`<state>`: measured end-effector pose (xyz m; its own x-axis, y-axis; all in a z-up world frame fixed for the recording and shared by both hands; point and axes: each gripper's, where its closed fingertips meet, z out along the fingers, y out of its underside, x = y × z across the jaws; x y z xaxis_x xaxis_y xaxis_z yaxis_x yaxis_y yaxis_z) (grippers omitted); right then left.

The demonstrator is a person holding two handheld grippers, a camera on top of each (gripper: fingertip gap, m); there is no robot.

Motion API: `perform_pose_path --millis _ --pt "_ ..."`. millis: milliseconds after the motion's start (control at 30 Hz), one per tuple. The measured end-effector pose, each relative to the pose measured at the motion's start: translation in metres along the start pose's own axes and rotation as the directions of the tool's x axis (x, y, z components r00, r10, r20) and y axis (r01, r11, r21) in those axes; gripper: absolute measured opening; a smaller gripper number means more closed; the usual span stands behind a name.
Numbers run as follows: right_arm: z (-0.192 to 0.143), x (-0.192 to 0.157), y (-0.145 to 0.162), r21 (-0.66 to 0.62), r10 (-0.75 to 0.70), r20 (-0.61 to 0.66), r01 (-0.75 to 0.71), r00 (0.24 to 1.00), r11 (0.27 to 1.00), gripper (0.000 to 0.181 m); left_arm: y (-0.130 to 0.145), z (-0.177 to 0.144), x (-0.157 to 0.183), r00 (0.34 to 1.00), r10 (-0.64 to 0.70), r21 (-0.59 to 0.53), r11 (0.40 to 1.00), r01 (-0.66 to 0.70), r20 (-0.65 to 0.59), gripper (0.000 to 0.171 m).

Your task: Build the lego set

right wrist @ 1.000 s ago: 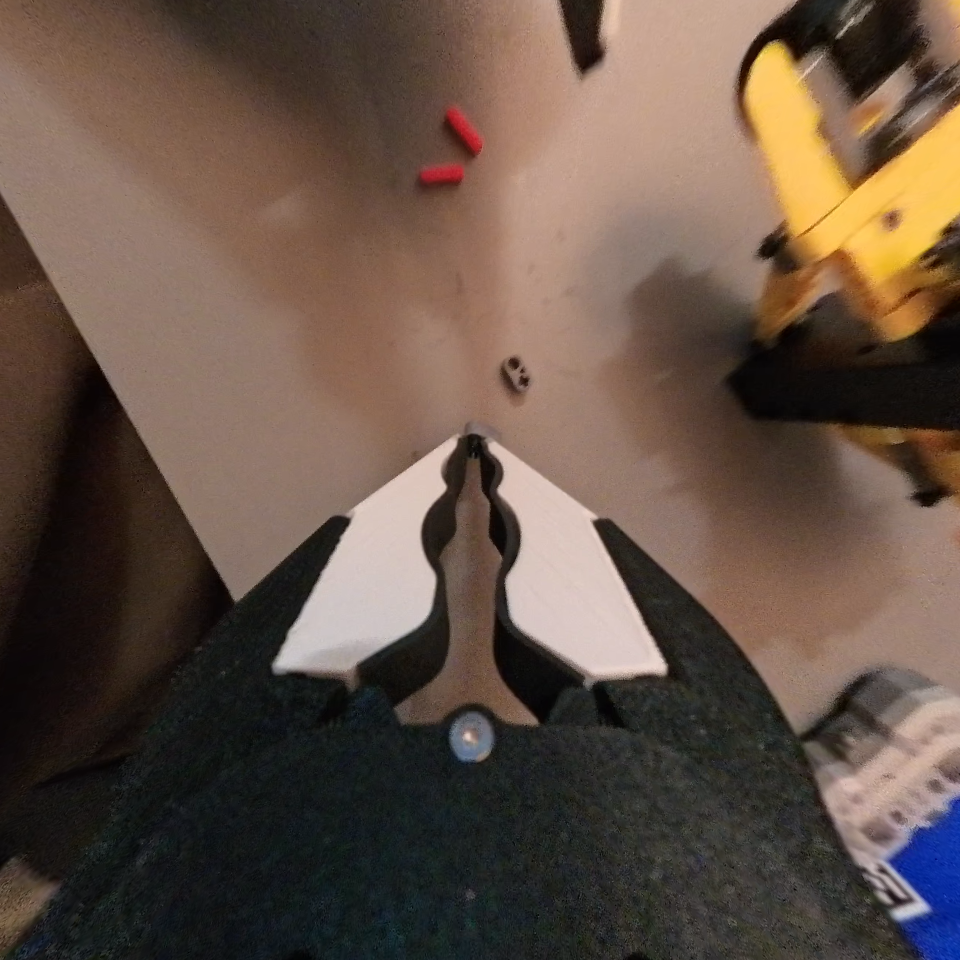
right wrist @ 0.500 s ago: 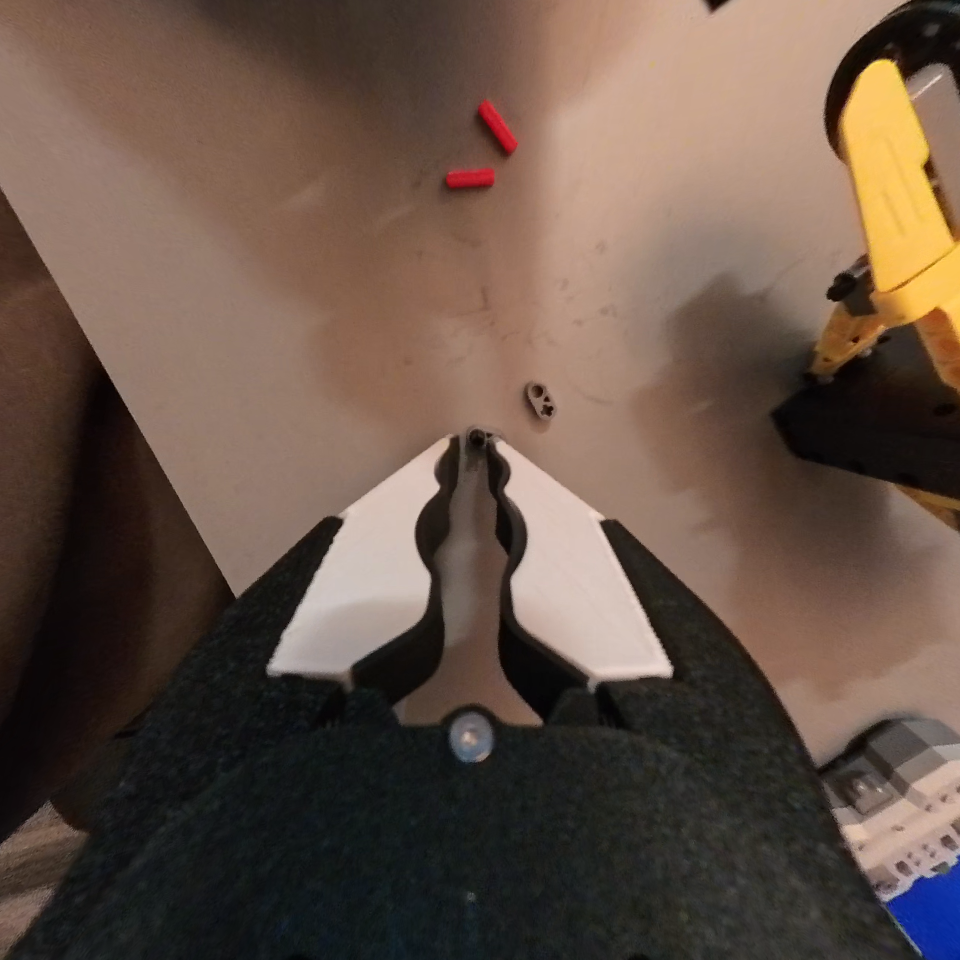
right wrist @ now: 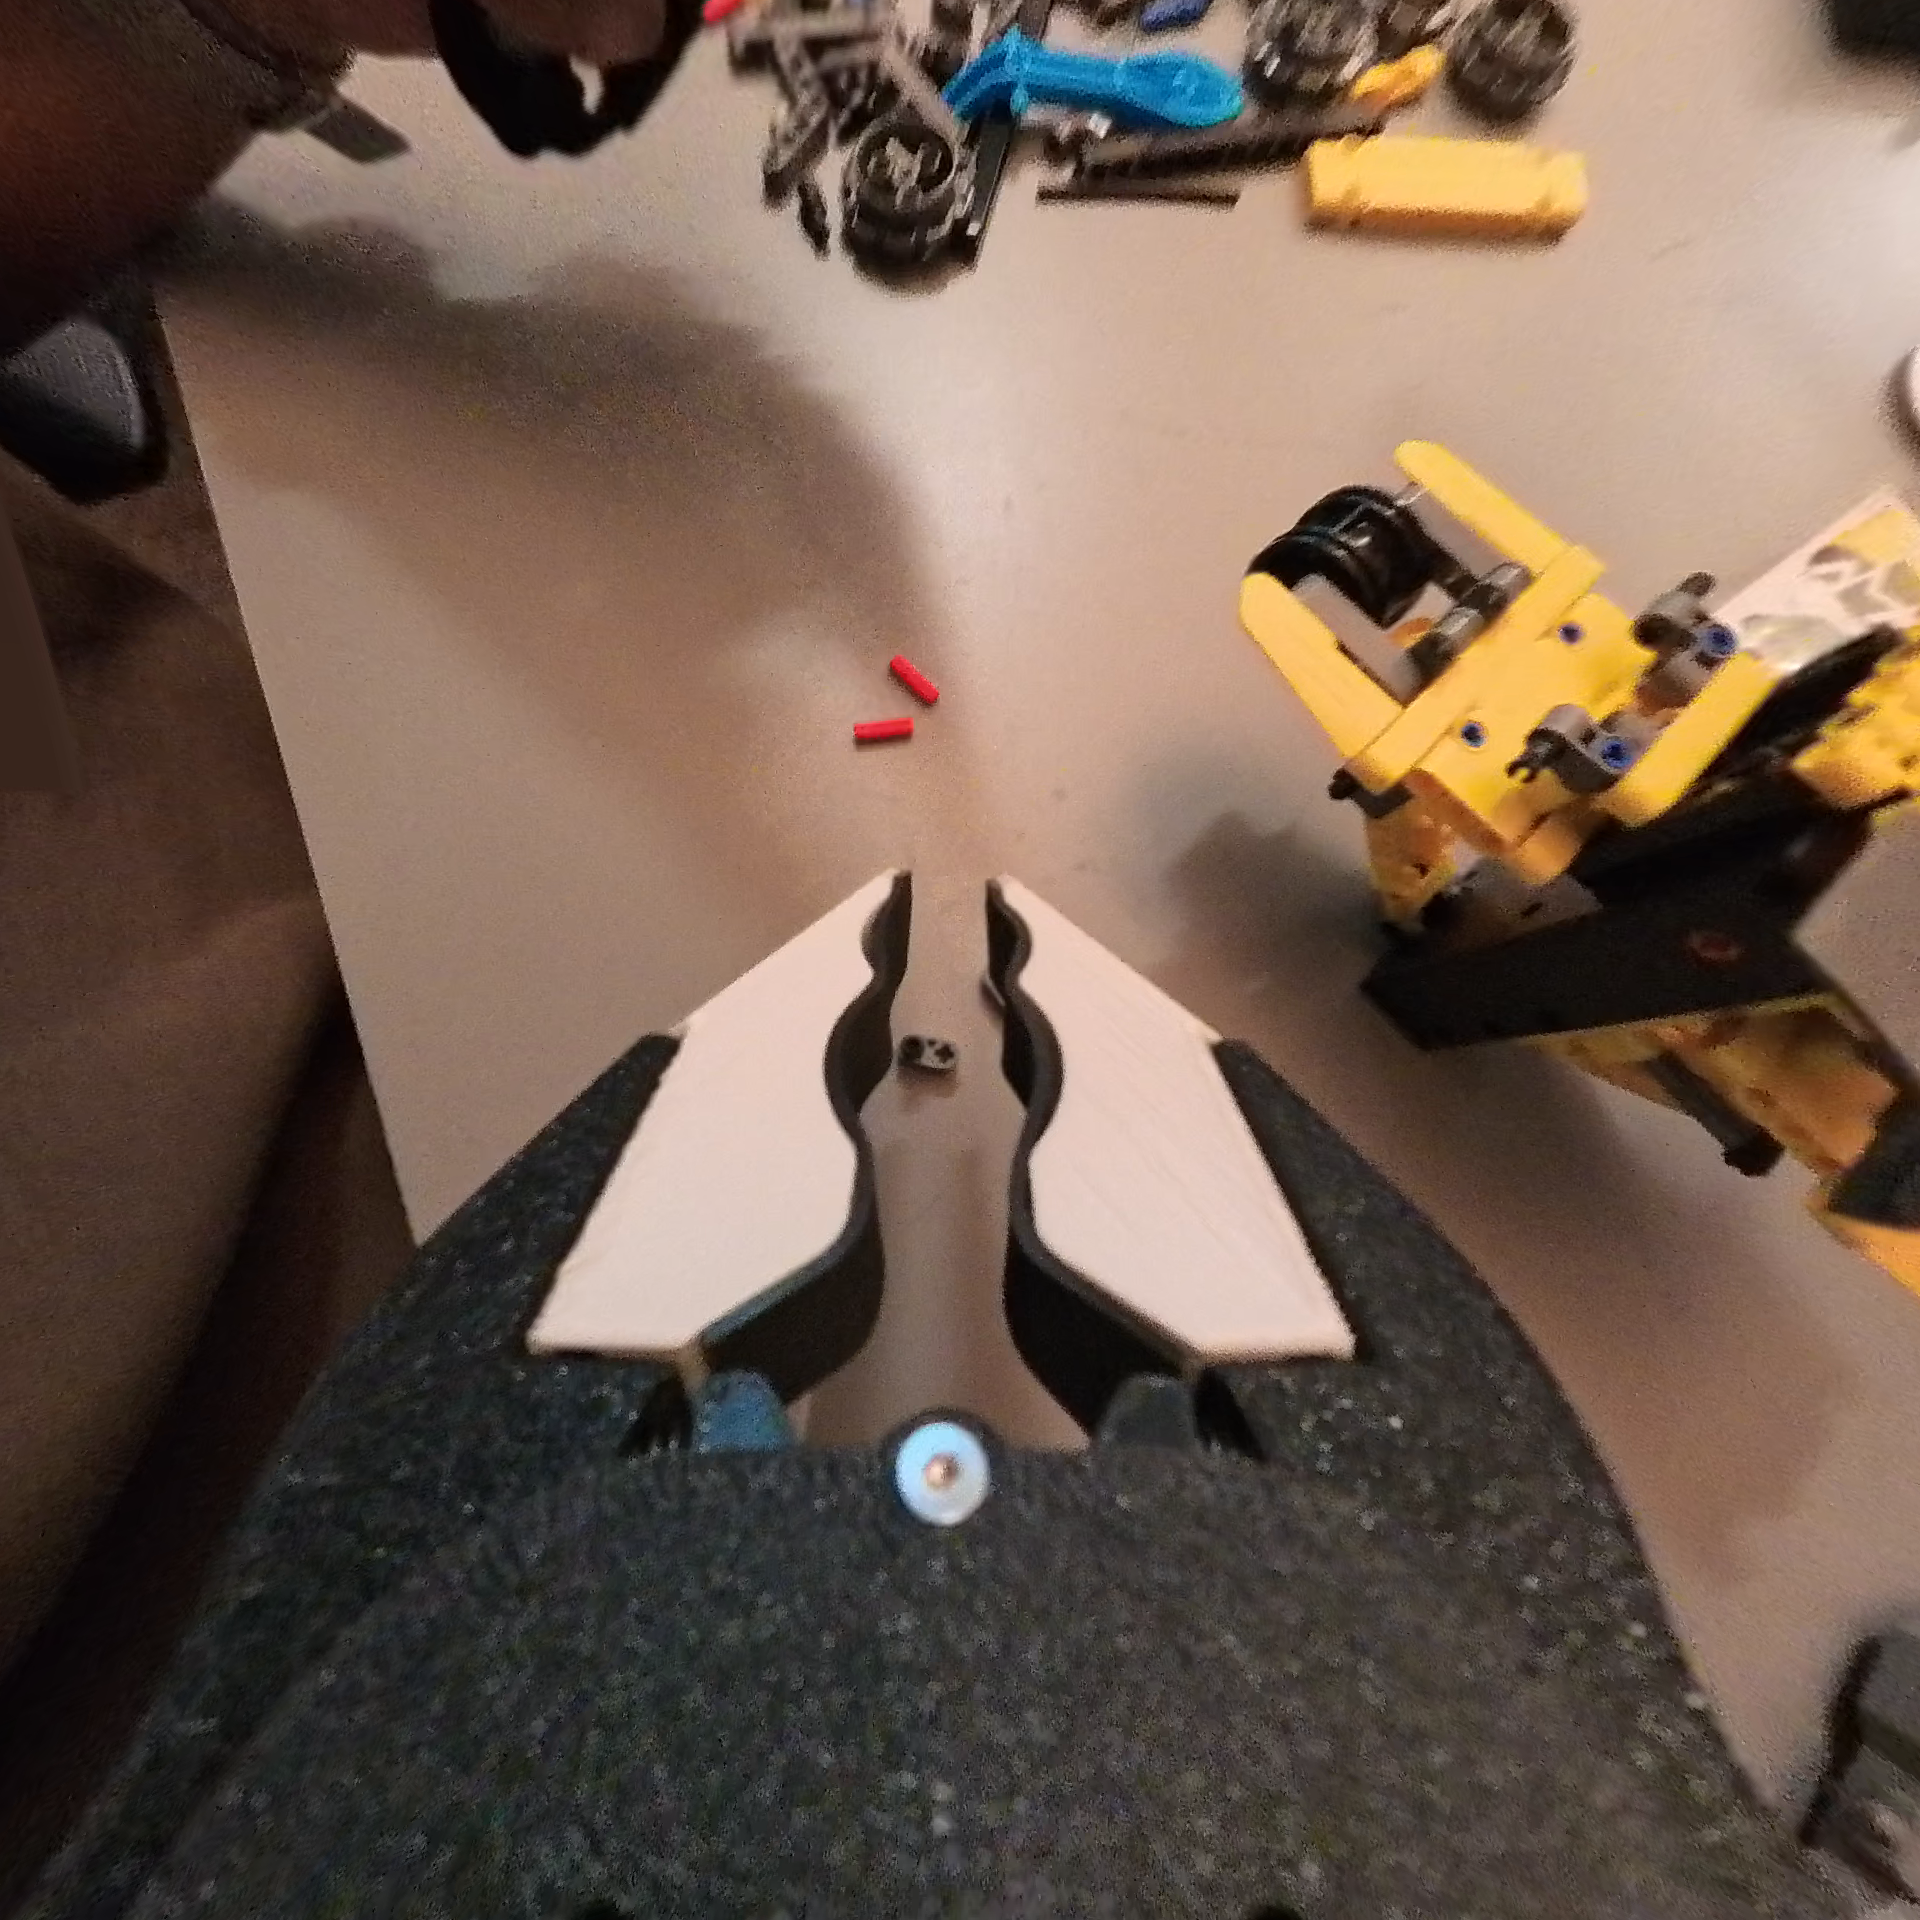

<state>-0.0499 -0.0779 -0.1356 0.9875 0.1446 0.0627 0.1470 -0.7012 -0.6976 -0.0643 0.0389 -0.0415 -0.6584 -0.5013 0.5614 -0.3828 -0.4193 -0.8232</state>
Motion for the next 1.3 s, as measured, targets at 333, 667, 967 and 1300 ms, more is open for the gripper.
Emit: perform_pose_path --millis 333,667,967,1300 --pt "-0.022 0.024 -0.007 0.325 0.164 -0.066 -0.134 0.984 0.936 0.014 -0.03 -0.142 -0.045 0.697 0.177 -0.041 0.977 -0.207 0.695 0.015" --pt "-0.028 0.034 -0.009 0.379 0.229 -0.011 -0.208 0.973 0.902 0.016 0.078 -0.153 -0.072 0.604 0.255 -0.35 0.936 0.043 0.755 0.013" --pt "-0.017 0.024 0.001 0.282 0.075 -0.154 -0.029 0.985 0.959 0.019 0.055 -0.186 -0.081 0.464 0.285 -0.33 0.944 0.017 0.839 0.009" --pt "-0.025 0.024 -0.004 0.343 0.138 -0.119 -0.09 0.983 0.935 0.019 0.067 -0.166 -0.079 0.54 0.246 -0.313 0.949 0.033 0.805 0.008"
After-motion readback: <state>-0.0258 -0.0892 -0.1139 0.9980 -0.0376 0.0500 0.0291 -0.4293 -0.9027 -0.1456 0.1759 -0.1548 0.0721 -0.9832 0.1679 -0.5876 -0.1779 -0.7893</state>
